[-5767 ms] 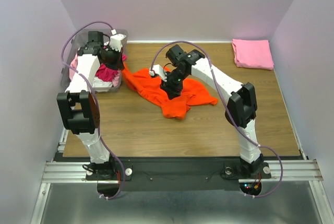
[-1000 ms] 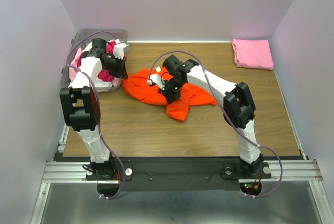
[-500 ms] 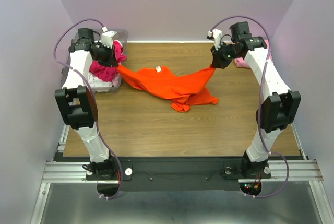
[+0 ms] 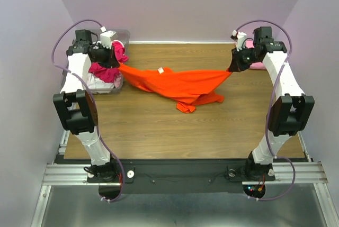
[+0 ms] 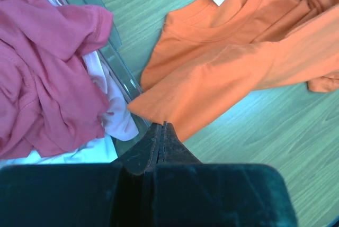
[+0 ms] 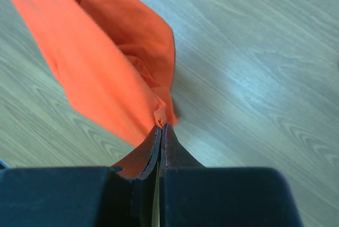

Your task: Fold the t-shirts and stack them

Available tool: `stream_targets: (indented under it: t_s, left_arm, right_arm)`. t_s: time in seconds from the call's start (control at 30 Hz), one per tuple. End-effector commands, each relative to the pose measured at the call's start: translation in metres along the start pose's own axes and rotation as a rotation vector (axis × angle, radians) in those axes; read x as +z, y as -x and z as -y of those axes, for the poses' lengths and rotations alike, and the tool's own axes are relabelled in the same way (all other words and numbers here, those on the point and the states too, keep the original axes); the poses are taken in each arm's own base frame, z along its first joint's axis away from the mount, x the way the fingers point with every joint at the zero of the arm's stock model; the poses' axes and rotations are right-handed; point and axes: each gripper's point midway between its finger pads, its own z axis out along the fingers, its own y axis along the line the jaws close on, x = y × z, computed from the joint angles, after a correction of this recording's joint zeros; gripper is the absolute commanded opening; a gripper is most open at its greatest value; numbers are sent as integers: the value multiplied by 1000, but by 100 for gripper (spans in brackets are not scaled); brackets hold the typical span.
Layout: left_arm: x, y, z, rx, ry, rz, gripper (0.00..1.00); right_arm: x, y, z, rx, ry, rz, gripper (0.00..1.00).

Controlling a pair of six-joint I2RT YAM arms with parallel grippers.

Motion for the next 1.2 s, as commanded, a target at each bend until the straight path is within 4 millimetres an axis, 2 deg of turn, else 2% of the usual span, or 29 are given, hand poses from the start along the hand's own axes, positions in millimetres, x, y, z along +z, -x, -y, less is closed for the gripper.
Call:
stream_targets:
  t_s: [0.0, 0.1, 0.2, 0.23, 0.33, 0.37, 0.43, 0.47, 0.6, 0.63, 0.67, 0.73, 0.8, 0.83, 0.87, 0.9, 0.97, 1.0, 1.03, 1.07, 1.1, 1.13, 1.17]
  left_arm:
    - [-44, 52, 24, 154, 0, 188, 0]
    - [-54, 70, 30, 201, 4, 250, 0]
    - [-73, 95, 38, 253, 18, 319, 0]
    - [-81, 110, 38, 280, 36, 358, 0]
    - [-99, 135, 43, 305, 67, 425, 0]
    - [-110, 150, 46, 325, 79, 468, 0]
    - [-126, 169, 56, 364, 78, 520, 0]
    - [-133, 177, 59, 380, 83, 547, 0]
    - [-160, 207, 81, 436, 78, 638, 0]
    - [-167, 213, 85, 451, 84, 656, 0]
    - [-184, 224, 95, 488, 99, 703, 0]
    - [-202, 234, 105, 522, 120, 749, 0]
    - [-230, 244, 123, 573, 148, 817, 0]
    - [-239, 246, 128, 592, 156, 841, 0]
    - [-246, 246, 134, 606, 165, 859, 0]
    - [-266, 246, 151, 639, 178, 895, 0]
    - [-274, 240, 158, 660, 200, 919, 0]
    - [-297, 235, 178, 697, 220, 958, 0]
    - [-305, 231, 185, 716, 234, 973, 0]
    - [-301, 223, 184, 720, 238, 971, 0]
    - [-307, 218, 190, 741, 253, 984, 0]
    - [-327, 209, 207, 768, 283, 1021, 0]
    - [-326, 203, 207, 767, 292, 1028, 0]
  right_arm:
    - [-28, 34, 14, 41, -98, 139, 0]
    - [-30, 43, 34, 134, -187, 164, 0]
    - [-45, 57, 68, 251, -350, 231, 1]
    - [-57, 69, 81, 289, -418, 279, 1]
    - [-89, 84, 111, 389, -586, 371, 1]
    - [-104, 97, 115, 388, -618, 421, 1]
    - [-127, 111, 121, 418, -674, 490, 1]
    - [-141, 124, 118, 411, -685, 536, 1]
    - [-178, 145, 107, 424, -718, 646, 1]
    - [-193, 148, 106, 428, -756, 681, 1]
    - [-208, 153, 105, 432, -782, 716, 1]
    - [-231, 161, 99, 416, -811, 772, 1]
    - [-262, 167, 87, 391, -857, 832, 1]
    - [-287, 170, 76, 372, -888, 879, 1]
    - [-288, 170, 76, 372, -899, 881, 1]
    - [-306, 170, 64, 358, -911, 918, 1]
    - [-337, 165, 41, 335, -939, 978, 1]
    - [-348, 163, 31, 324, -946, 1002, 1]
    - [-358, 160, 24, 315, -960, 1025, 1]
    - [-367, 155, 18, 311, -979, 1043, 1]
    - [-367, 146, 14, 309, -988, 1035, 1]
    - [-392, 140, -7, 279, -1008, 1092, 1]
    - [-395, 132, -12, 279, -1022, 1094, 1]
